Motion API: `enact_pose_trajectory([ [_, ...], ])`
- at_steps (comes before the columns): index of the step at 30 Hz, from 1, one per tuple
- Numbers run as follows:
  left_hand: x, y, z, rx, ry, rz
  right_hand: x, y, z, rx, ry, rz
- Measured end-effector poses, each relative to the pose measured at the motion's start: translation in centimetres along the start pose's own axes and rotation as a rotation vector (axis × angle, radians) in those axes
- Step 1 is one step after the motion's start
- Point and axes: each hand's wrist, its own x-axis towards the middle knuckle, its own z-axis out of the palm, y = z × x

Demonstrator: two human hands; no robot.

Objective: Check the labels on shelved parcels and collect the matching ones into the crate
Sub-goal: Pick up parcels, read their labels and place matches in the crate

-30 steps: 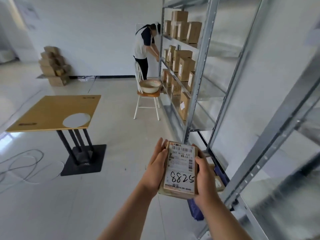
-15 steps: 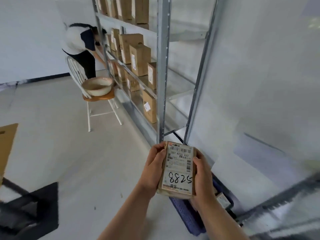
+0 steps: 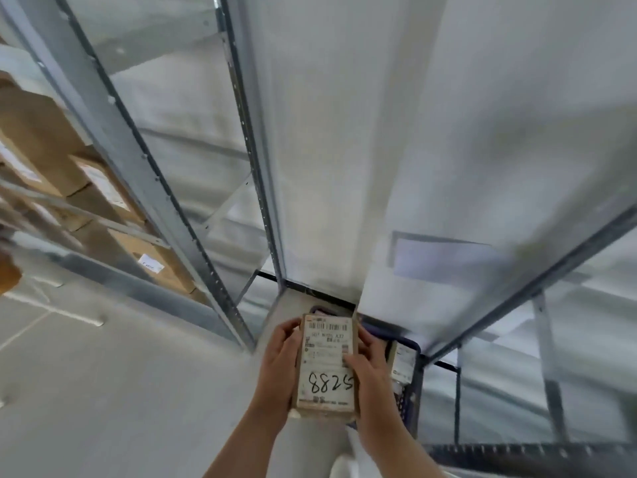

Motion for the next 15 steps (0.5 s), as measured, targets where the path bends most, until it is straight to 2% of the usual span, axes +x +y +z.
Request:
enact_pose_trajectory([
  [8, 9.1, -5.3, 3.3, 0.215, -0.014, -0.102, 10.1, 3.5, -3.9, -0.018, 0.164, 0.055],
  [15, 18.9, -12.7, 3.8, 0.375, -0.069, -0.214, 19.4, 9.9, -6.5, -0.044, 0.327, 0.126],
])
